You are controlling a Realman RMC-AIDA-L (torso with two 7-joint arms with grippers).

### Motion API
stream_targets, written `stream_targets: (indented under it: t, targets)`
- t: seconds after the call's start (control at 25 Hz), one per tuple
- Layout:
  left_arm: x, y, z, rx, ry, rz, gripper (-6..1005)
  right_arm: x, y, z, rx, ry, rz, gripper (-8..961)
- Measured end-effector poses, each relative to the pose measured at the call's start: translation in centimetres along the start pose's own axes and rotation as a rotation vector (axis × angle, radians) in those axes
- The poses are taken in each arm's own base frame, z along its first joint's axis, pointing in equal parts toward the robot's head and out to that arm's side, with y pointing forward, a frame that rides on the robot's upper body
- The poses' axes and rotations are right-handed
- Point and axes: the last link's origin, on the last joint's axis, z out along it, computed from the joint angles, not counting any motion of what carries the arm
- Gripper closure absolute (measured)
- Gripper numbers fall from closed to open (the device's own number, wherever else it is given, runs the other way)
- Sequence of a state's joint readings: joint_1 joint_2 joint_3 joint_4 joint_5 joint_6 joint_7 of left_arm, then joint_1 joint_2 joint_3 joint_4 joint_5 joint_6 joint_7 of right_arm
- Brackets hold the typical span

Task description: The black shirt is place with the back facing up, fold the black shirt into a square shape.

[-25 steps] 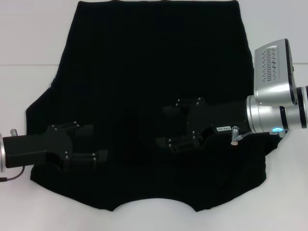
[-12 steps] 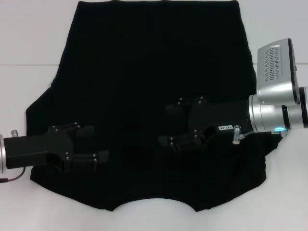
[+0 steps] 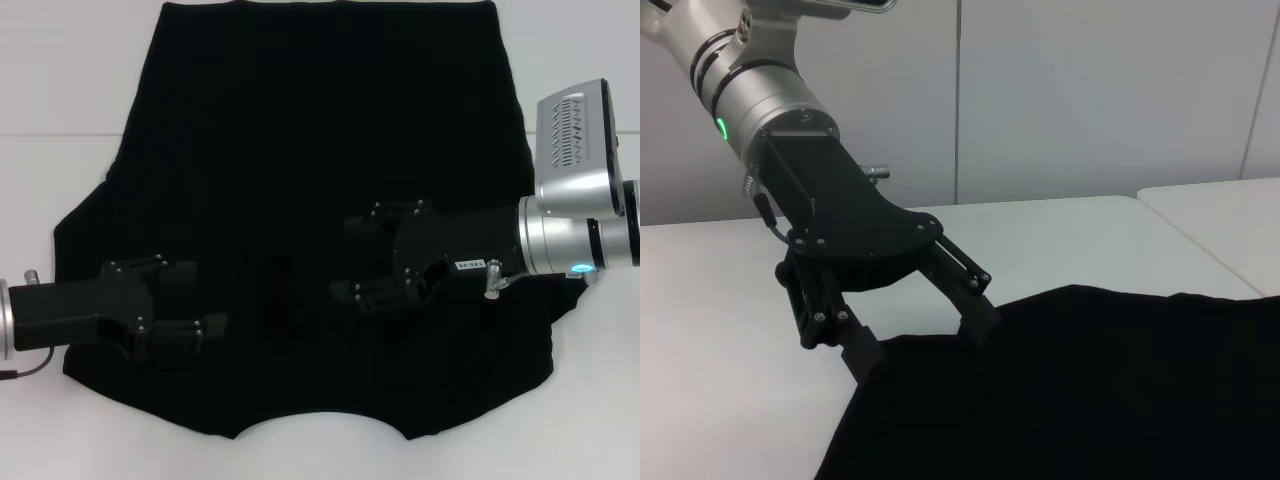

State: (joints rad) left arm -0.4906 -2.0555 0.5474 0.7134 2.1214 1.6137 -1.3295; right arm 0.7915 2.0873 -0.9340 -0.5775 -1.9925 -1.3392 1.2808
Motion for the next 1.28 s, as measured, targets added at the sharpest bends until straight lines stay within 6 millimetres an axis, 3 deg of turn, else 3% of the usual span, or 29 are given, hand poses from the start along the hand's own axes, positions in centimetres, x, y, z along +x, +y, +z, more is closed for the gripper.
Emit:
stream_targets:
  t: [0.84, 0.96, 1.08, 1.28]
  targets:
    - [0.1, -0.1, 0.0, 0.005, 0.003, -0.007, 112, -0.1, -0.1, 0.0, 0.006, -0.002, -0.001, 58]
    - [0.2, -1.1, -0.3, 0.074, 0.014, -0.065, 116, 0.0, -0.4, -0.1, 0.026, -0.002, 0.002, 58]
    - [0.5, -3.3, -1.0, 0.212, 0.013, -0.221, 121, -0.1, -0.5, -0.1, 0.029, -0.005, 0.003, 58]
    - [1.2, -5.3, -2.4, 0.335, 0.026, -0.440, 129, -0.3, -0.5, -0.2, 0.032, -0.021, 0.006, 57]
